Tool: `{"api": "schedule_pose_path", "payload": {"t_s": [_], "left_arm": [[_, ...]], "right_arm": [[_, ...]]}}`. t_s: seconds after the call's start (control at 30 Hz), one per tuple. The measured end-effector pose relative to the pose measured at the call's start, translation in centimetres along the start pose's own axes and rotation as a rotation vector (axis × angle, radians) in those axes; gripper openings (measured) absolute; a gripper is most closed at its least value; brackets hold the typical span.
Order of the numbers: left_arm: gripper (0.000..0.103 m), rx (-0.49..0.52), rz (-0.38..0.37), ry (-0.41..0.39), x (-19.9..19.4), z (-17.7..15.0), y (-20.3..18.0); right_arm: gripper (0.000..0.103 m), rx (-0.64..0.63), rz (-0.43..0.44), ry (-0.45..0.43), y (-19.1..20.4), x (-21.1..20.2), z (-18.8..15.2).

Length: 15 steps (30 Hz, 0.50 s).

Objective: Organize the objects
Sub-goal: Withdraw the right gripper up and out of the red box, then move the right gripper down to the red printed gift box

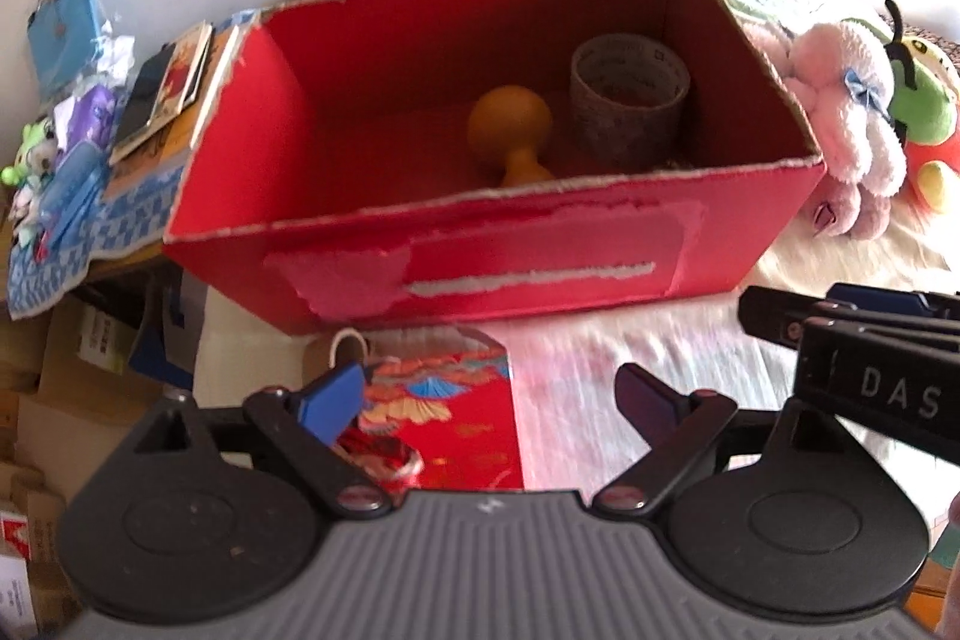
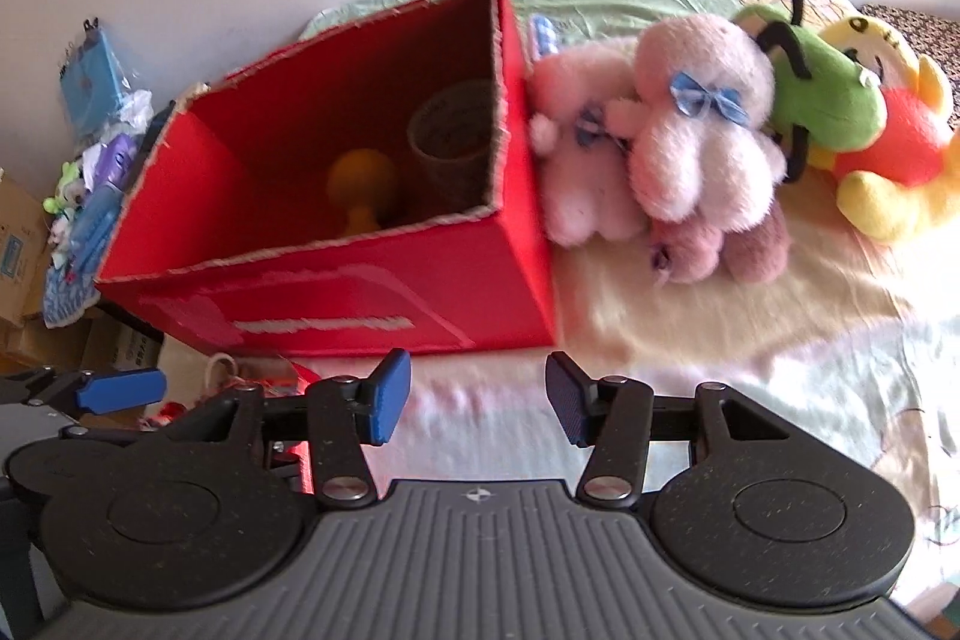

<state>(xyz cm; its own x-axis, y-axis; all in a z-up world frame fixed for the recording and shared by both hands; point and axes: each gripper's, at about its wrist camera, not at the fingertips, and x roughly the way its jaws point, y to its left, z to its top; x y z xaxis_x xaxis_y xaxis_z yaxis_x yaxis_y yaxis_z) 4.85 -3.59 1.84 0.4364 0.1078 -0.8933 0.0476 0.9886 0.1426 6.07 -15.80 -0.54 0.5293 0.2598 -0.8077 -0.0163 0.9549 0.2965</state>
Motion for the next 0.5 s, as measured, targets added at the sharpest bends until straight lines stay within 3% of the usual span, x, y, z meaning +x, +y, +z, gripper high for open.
{"api": "schedule_pose_path", "payload": {"t_s": [0.5], "left_arm": [[0.094, -0.075, 0.055, 0.067, -0.2, -2.6, -1.8]], "right_arm": [[0.056, -0.036, 0.068, 0.085, -1.9, 0.4, -1.3]]}}
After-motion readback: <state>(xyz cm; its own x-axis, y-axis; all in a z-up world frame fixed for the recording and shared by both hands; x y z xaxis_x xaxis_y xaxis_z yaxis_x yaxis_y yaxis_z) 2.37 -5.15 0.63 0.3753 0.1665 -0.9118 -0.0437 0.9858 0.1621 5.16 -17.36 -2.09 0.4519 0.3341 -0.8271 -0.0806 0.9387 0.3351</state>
